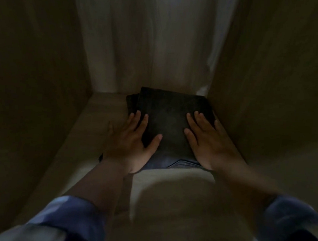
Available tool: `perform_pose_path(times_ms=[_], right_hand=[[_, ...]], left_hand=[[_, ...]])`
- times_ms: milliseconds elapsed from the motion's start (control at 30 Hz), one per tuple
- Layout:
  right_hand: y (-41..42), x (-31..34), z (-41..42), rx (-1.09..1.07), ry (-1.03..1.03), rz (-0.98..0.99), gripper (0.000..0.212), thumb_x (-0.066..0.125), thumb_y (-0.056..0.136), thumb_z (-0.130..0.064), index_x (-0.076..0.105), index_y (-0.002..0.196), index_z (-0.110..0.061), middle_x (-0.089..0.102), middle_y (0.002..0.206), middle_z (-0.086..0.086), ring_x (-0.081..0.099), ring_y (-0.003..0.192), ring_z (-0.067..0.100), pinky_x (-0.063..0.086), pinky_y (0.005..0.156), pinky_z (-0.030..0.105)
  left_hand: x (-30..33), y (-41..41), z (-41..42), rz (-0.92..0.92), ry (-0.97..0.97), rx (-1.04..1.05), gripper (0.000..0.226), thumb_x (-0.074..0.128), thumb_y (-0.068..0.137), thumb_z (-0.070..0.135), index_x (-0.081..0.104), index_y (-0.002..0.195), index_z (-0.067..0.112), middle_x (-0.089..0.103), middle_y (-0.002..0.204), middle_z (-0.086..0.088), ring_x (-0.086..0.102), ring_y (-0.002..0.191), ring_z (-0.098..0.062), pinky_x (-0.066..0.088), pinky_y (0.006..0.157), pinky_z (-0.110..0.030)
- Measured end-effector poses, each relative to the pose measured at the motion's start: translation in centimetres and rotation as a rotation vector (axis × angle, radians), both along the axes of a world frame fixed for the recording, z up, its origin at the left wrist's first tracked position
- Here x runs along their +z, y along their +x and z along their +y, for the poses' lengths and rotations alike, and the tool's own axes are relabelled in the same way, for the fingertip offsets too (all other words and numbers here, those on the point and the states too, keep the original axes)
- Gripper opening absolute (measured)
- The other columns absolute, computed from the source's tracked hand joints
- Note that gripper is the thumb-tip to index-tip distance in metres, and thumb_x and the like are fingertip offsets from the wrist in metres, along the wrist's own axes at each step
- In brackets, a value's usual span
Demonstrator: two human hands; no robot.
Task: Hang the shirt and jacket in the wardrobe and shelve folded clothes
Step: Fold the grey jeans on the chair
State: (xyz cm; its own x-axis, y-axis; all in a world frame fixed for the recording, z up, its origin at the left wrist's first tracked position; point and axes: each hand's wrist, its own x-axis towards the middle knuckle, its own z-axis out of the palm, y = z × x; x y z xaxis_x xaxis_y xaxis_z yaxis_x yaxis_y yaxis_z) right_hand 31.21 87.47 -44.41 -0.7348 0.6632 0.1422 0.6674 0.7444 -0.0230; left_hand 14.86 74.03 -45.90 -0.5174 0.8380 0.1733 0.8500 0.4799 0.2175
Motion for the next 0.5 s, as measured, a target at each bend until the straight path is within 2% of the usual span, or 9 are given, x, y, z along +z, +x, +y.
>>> perform_pose_path(times_ms=[233,400,500], right_hand=[[-1.1,-0.3,1.9,0.008,0.000,0.015,0.055,0.010,0.100,-0.044,-0.003,0.152,-0.030,-0.004,0.161,-0.003,-0.007,0.147,0.010,-0.002,0.120,0.039],[0.0,-0.2,0.2,-0.050,-0.070,-0.068,0.056,0.005,0.099,-0.047,-0.011,0.150,-0.030,-0.013,0.160,-0.005,-0.015,0.146,0.009,-0.007,0.119,0.044],[1.5,0.7,-2.1,-0.070,-0.105,-0.143,0.057,0.004,0.099,-0.048,-0.012,0.150,-0.030,-0.016,0.159,-0.003,-0.018,0.145,0.011,-0.011,0.117,0.048]], left_hand=[[0.4,-0.9,1.5,0.029,-0.025,0.006,0.072,0.008,0.089,0.068,0.000,0.151,0.032,-0.005,0.160,0.009,-0.004,0.147,-0.009,0.001,0.116,-0.049],[0.3,0.9,-0.5,0.013,0.000,0.030,0.061,0.011,0.097,0.054,0.008,0.152,0.027,0.000,0.160,0.008,-0.001,0.146,-0.008,0.003,0.118,-0.046],[1.2,2.3,-2.9,-0.018,-0.111,0.017,0.062,0.011,0.098,0.052,0.005,0.152,0.022,-0.006,0.160,0.007,-0.008,0.146,-0.008,-0.001,0.117,-0.043]])
